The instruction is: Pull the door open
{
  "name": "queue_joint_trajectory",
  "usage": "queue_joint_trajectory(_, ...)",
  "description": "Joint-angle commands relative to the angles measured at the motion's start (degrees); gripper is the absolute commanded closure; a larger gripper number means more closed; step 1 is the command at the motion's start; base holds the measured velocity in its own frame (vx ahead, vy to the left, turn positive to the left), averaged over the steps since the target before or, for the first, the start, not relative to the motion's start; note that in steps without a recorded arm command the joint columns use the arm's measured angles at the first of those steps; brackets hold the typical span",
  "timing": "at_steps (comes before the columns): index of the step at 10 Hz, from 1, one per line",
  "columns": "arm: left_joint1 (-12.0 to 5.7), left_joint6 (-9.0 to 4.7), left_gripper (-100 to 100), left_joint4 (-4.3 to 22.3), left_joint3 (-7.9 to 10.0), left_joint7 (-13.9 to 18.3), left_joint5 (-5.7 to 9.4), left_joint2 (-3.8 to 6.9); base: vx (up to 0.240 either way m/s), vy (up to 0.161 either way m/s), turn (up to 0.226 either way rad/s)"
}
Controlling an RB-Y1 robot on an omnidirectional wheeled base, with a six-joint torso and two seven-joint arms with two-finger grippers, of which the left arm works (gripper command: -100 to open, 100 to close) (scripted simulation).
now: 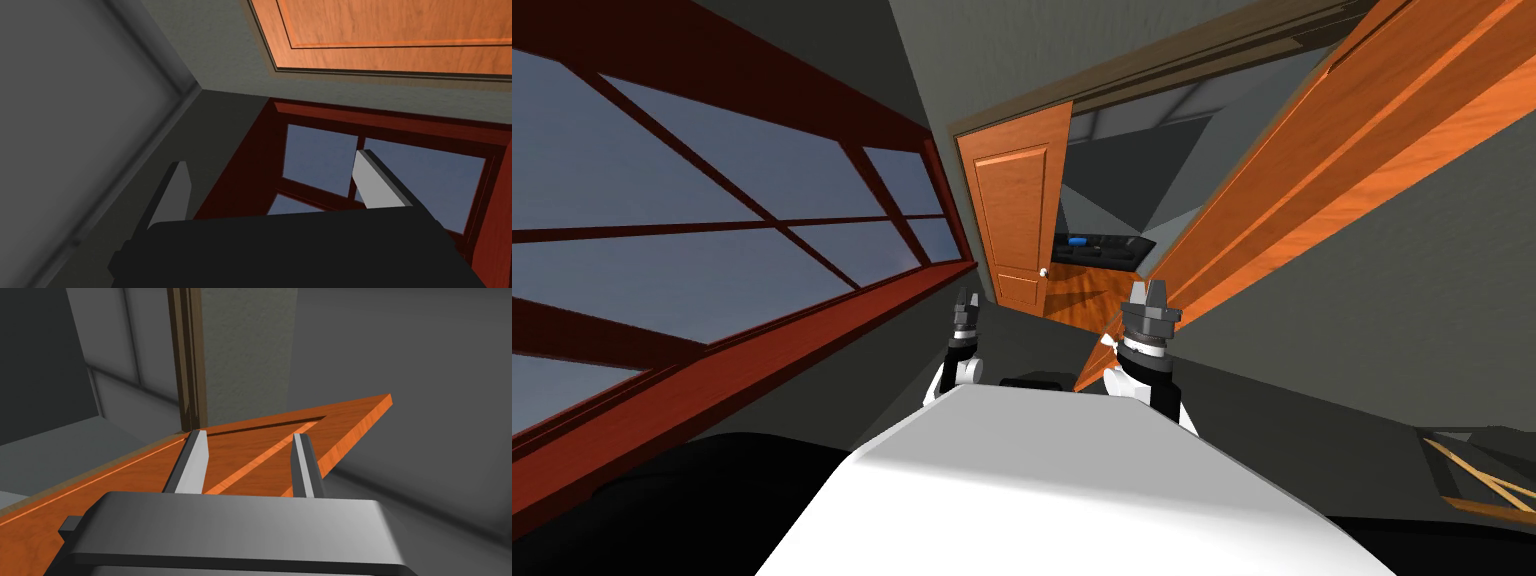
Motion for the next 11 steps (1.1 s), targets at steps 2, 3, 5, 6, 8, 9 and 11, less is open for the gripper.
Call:
queue_joint_trajectory(2,-0.63,-0.32,-100,2.6,-0.1,-3.5,-0.57,0.53,0.085,-0.007,-0.077)
queue_joint_trajectory(3,-0.91,-0.46,-100,3.7,-0.15,-4.7,-0.79,0.7,0.083,-0.002,-0.074)
queue_joint_trajectory(5,-1.54,-0.76,-100,6.0,-0.26,-7.5,-1.29,0.97,0.082,-0.004,-0.076)
queue_joint_trajectory(6,-1.85,-0.92,-100,7.1,-0.31,-9.0,-1.54,1.1,0.096,0.003,-0.082)
queue_joint_trajectory(8,-2.48,-1.23,-100,9.5,-0.42,-11.8,-2.04,1.36,0.093,-0.01,-0.083)
queue_joint_trajectory(9,-2.8,-1.39,-100,10.7,-0.47,-13.2,-2.29,1.47,0.091,-0.01,-0.072)
queue_joint_trajectory(11,-3.47,-1.72,-100,13.2,-0.59,-16.2,-2.82,1.61,0.086,0.003,-0.083)
